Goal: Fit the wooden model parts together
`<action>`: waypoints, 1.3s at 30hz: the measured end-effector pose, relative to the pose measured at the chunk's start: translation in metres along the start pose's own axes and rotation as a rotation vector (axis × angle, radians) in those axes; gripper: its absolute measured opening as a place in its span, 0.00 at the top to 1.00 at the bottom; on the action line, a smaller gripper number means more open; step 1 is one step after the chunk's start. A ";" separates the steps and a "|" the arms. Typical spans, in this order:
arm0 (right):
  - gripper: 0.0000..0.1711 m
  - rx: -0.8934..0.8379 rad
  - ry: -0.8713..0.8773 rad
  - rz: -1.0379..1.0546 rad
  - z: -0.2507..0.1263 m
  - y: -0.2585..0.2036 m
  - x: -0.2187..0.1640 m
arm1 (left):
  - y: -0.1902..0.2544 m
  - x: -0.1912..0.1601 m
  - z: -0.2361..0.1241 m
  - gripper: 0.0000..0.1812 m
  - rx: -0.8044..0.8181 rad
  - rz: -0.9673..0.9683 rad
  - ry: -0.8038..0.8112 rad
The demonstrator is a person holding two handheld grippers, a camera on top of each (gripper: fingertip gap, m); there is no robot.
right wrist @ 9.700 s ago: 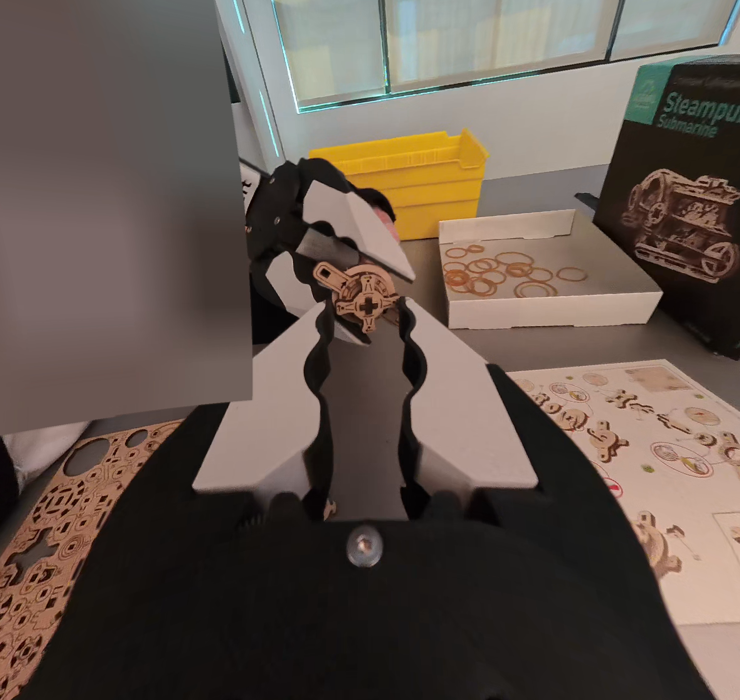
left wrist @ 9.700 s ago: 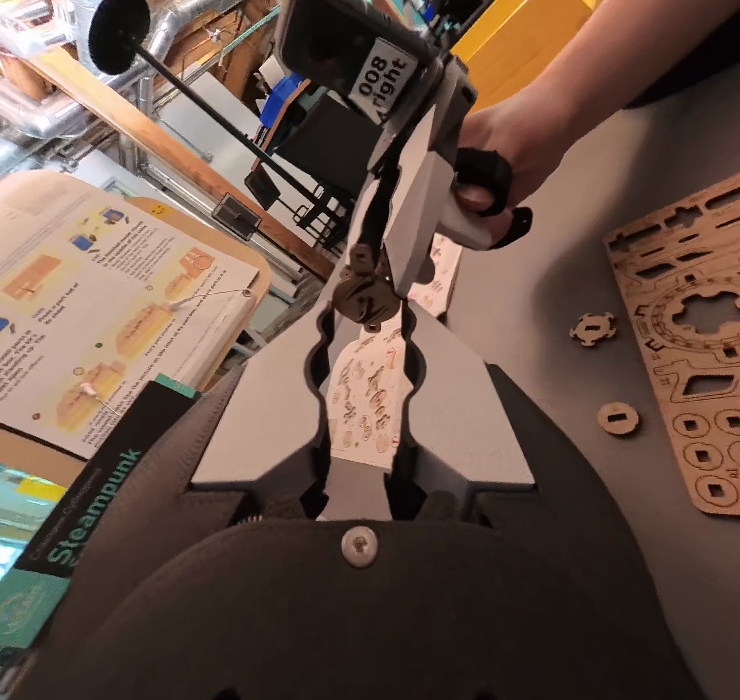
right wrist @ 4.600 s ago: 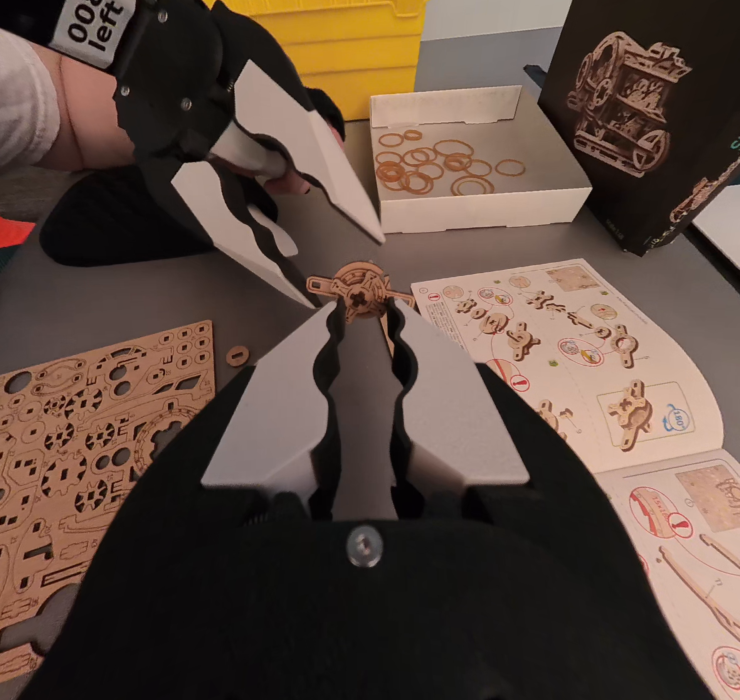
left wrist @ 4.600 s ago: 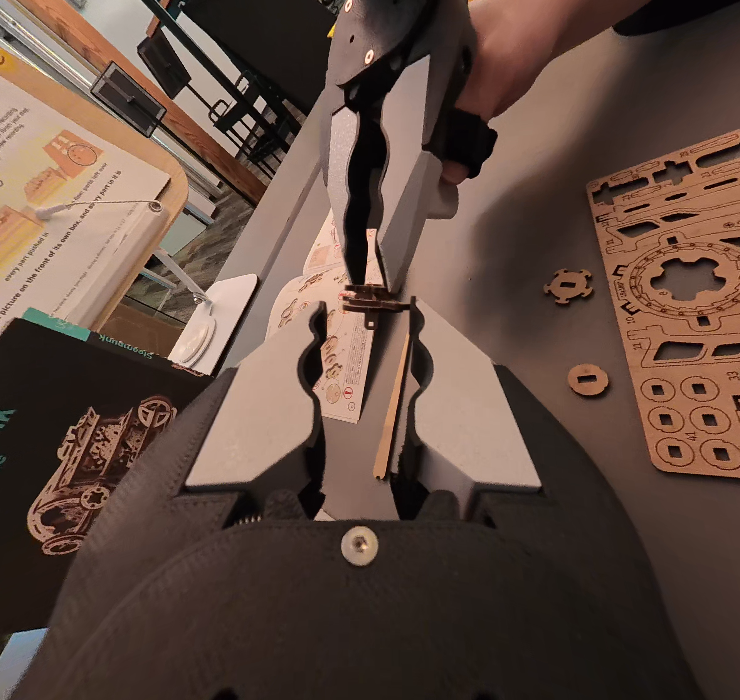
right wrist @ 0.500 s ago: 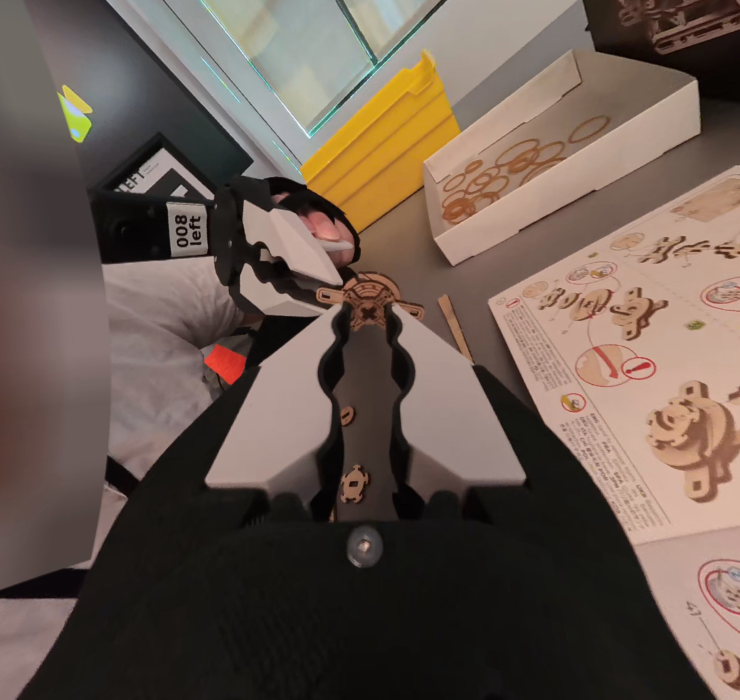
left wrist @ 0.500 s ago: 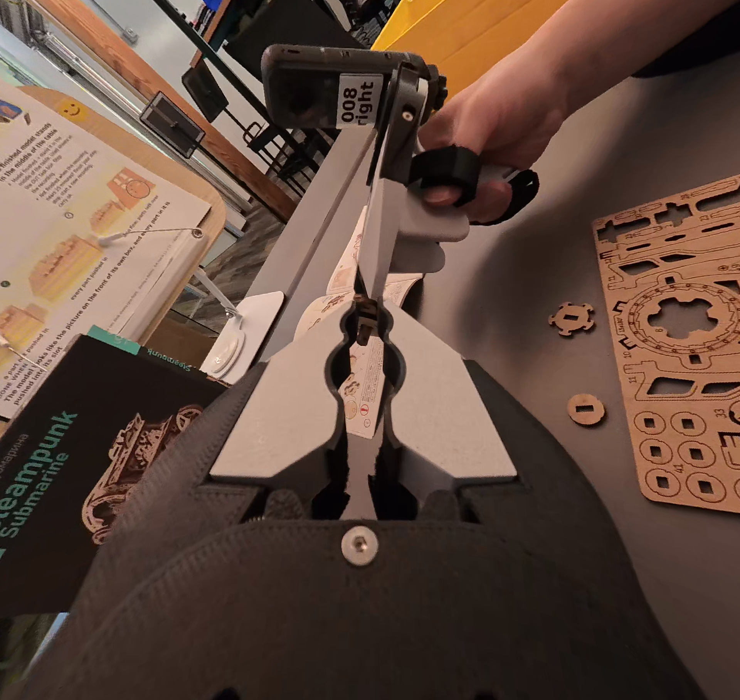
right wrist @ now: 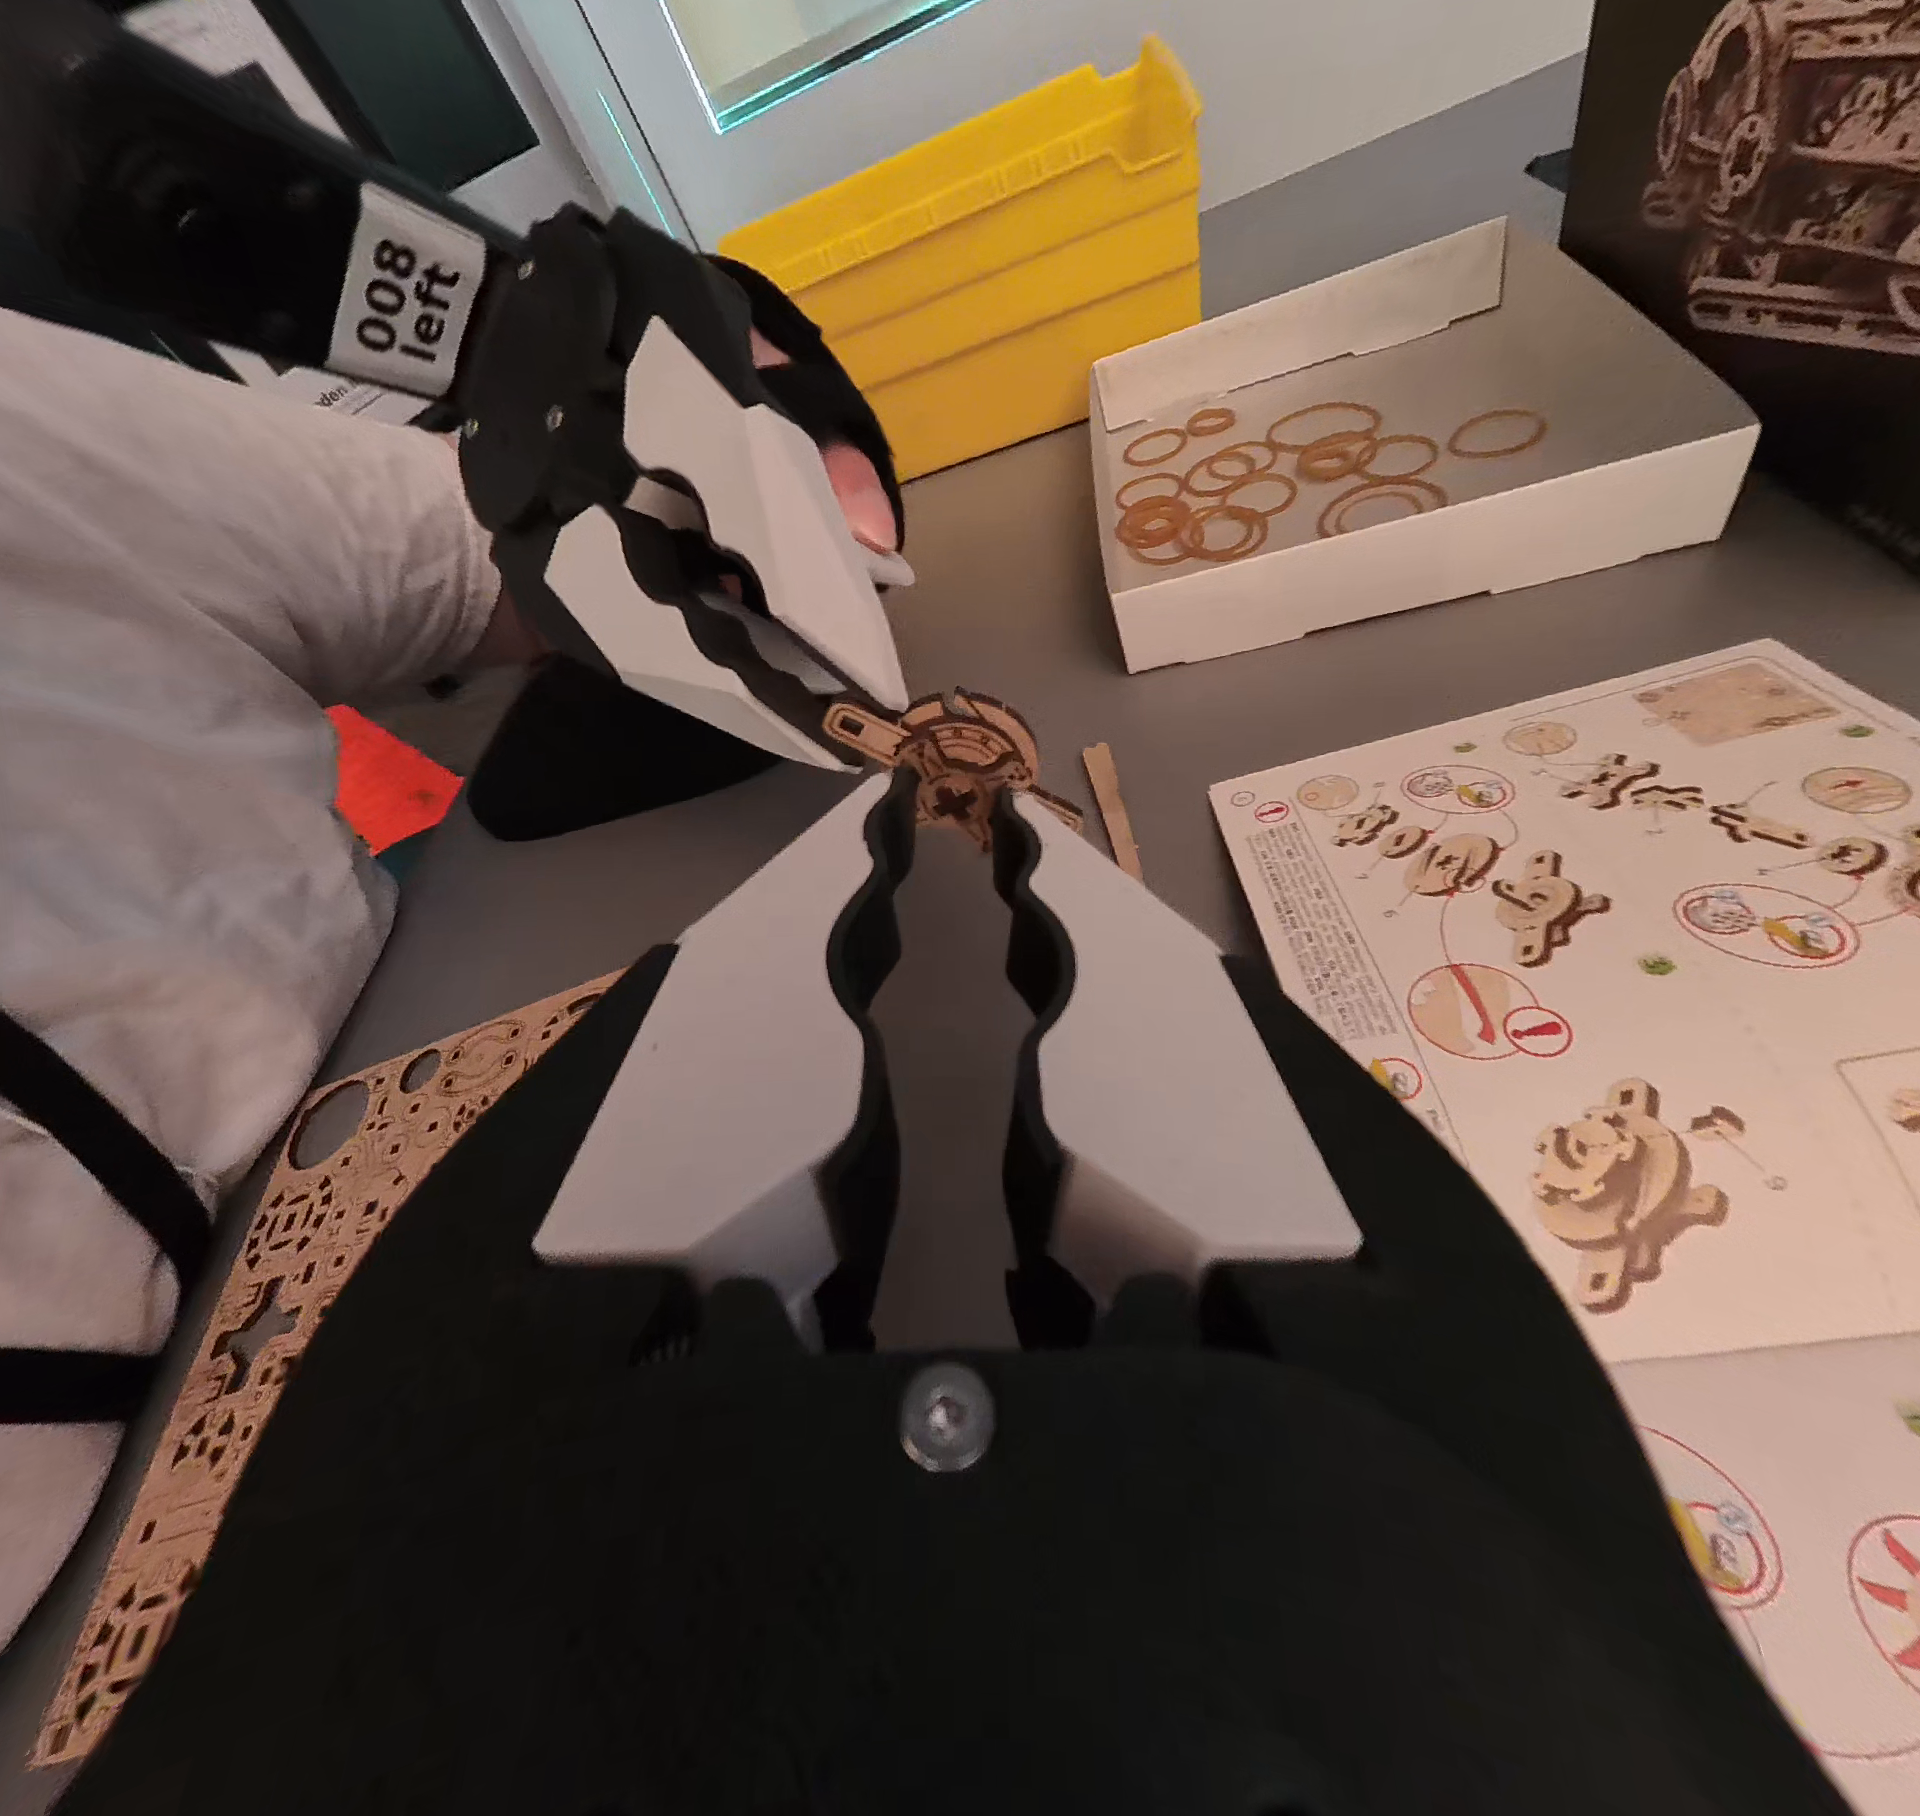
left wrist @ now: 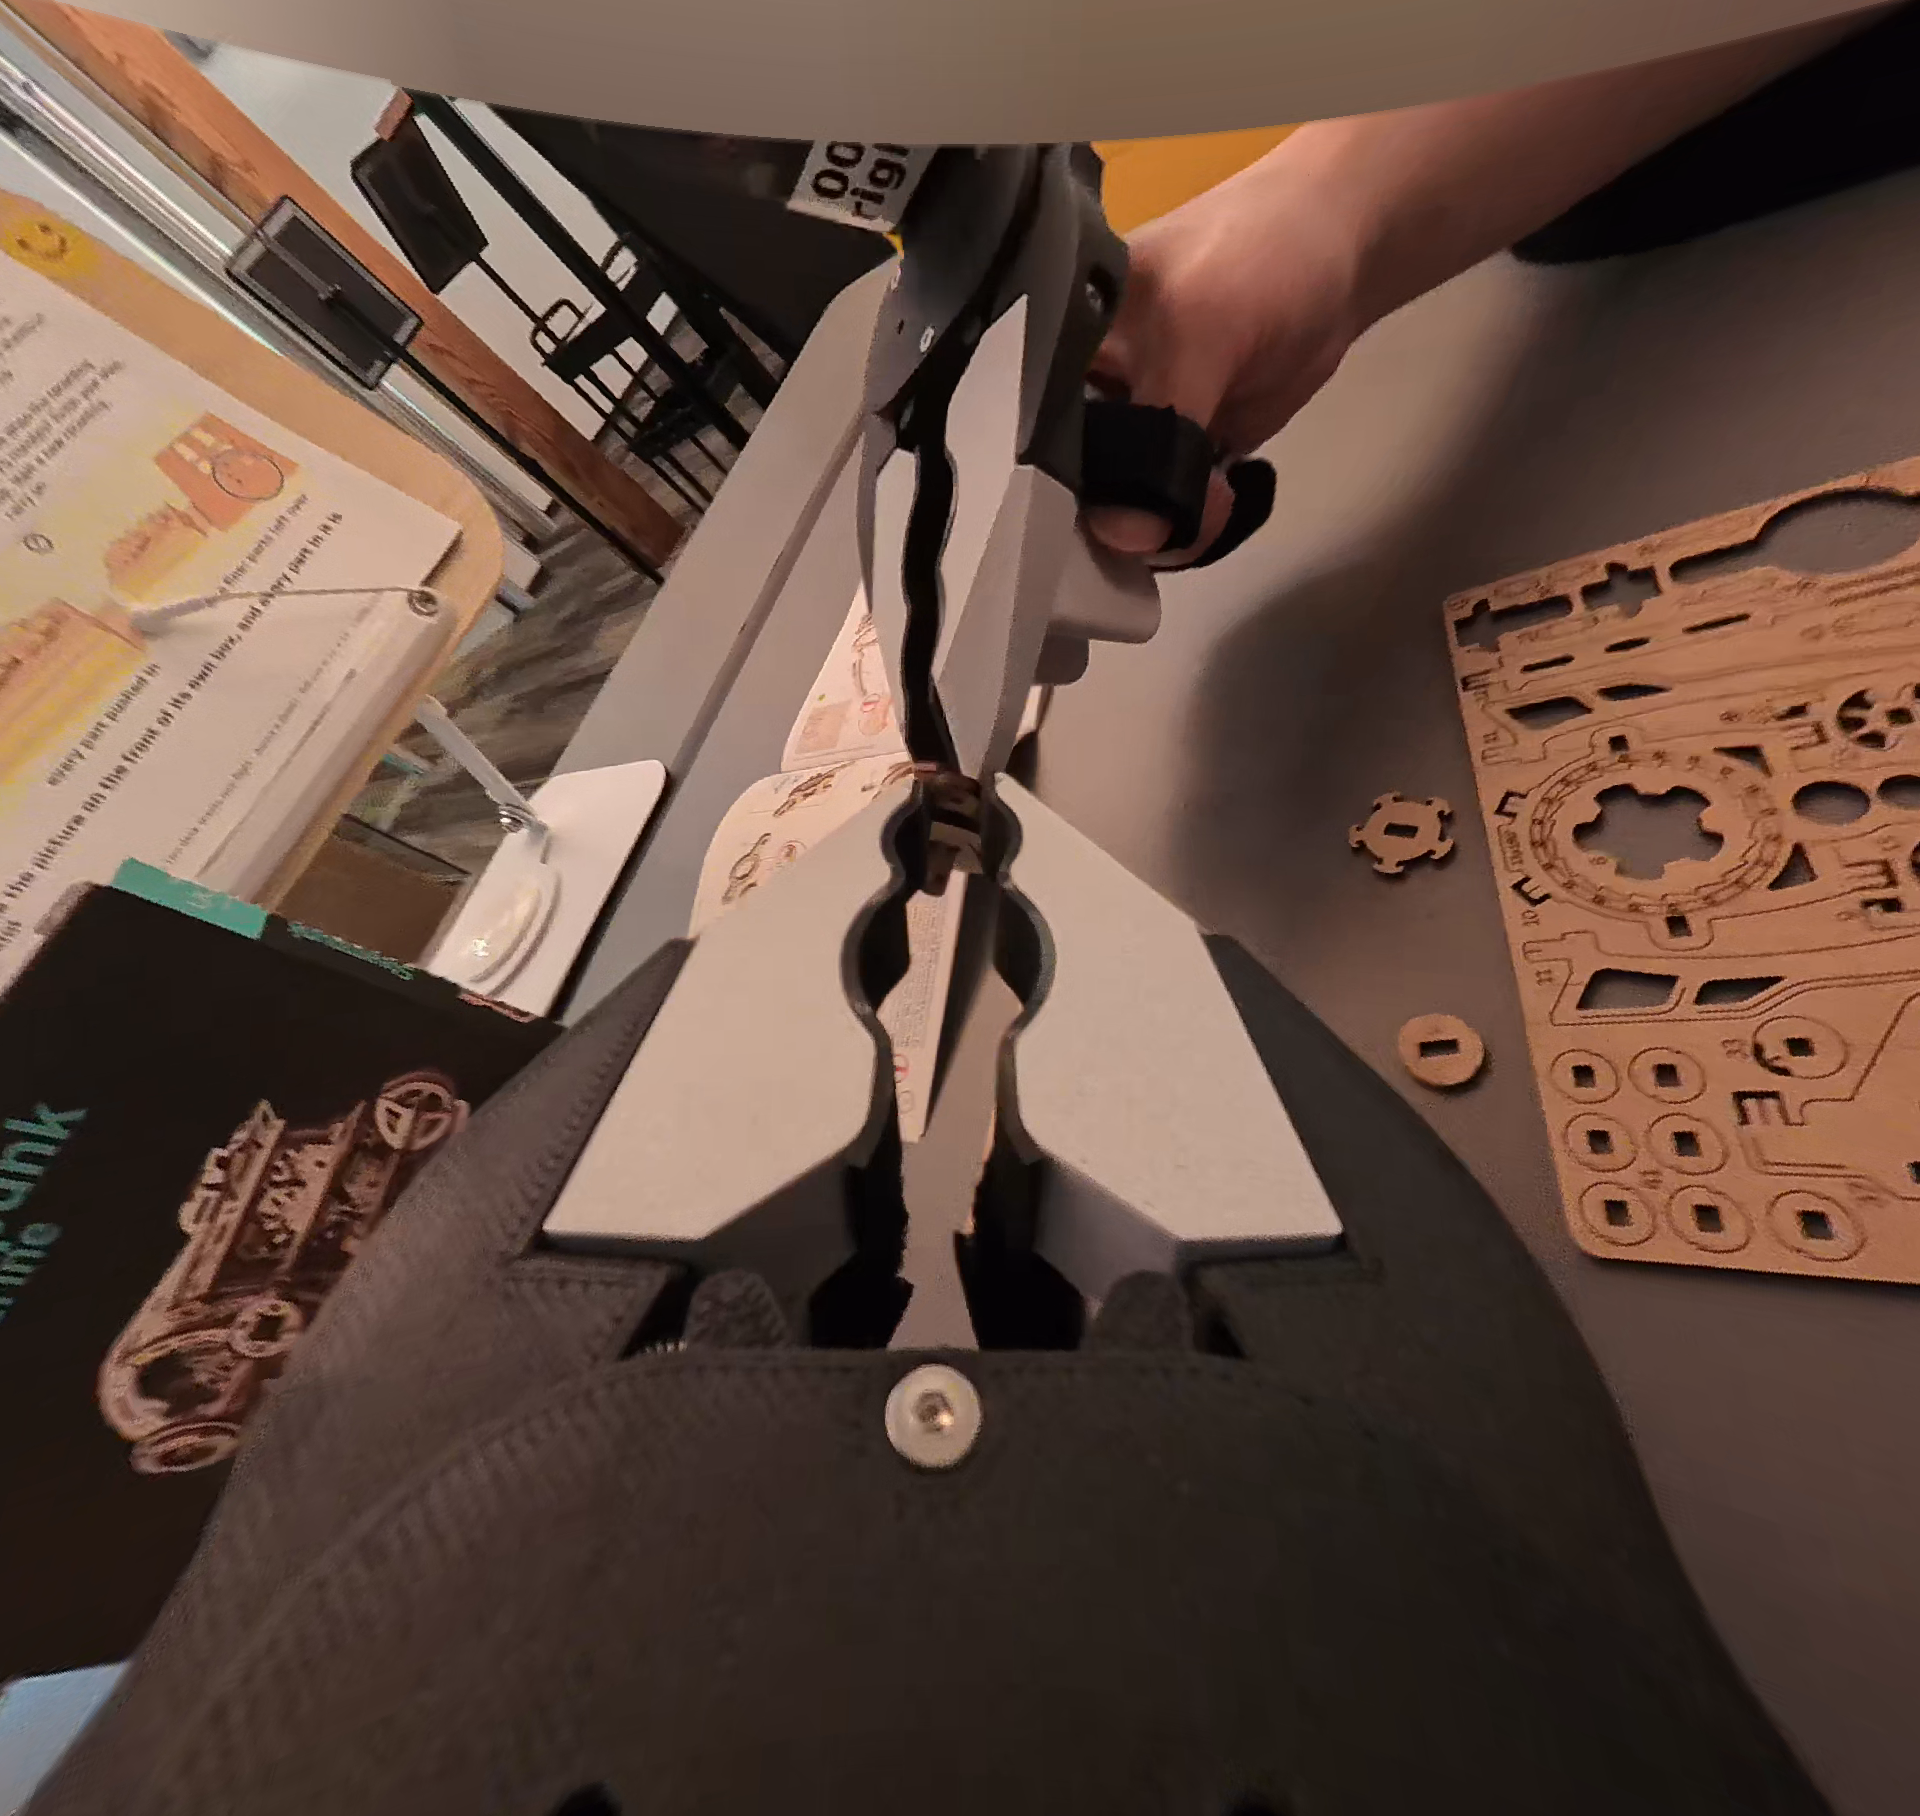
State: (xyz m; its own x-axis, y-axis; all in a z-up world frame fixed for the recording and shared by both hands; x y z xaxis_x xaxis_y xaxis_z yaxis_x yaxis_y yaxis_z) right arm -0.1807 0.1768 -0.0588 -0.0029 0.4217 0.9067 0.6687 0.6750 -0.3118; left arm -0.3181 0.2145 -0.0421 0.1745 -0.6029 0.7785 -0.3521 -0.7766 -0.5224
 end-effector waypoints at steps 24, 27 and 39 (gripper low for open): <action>0.92 -0.106 -0.062 -0.309 0.002 -0.014 -0.002 | 0.002 0.002 0.000 0.96 -0.007 -0.017 0.003; 0.92 -0.142 -0.093 -0.478 0.002 -0.018 -0.005 | -0.001 -0.001 0.002 0.96 -0.083 -0.129 0.002; 0.92 -0.016 0.080 -0.903 -0.006 -0.053 -0.007 | -0.023 -0.014 -0.001 0.97 -0.671 -1.007 0.208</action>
Point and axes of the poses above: each gripper's, where its closed fingertips meet, z out along the fingers, x out of its top, y = z × x across the jaws, the point moved 8 cm from there along -z, back along the fingers, and after that the axes turned 5 degrees about -x, right-handed, at the moved point
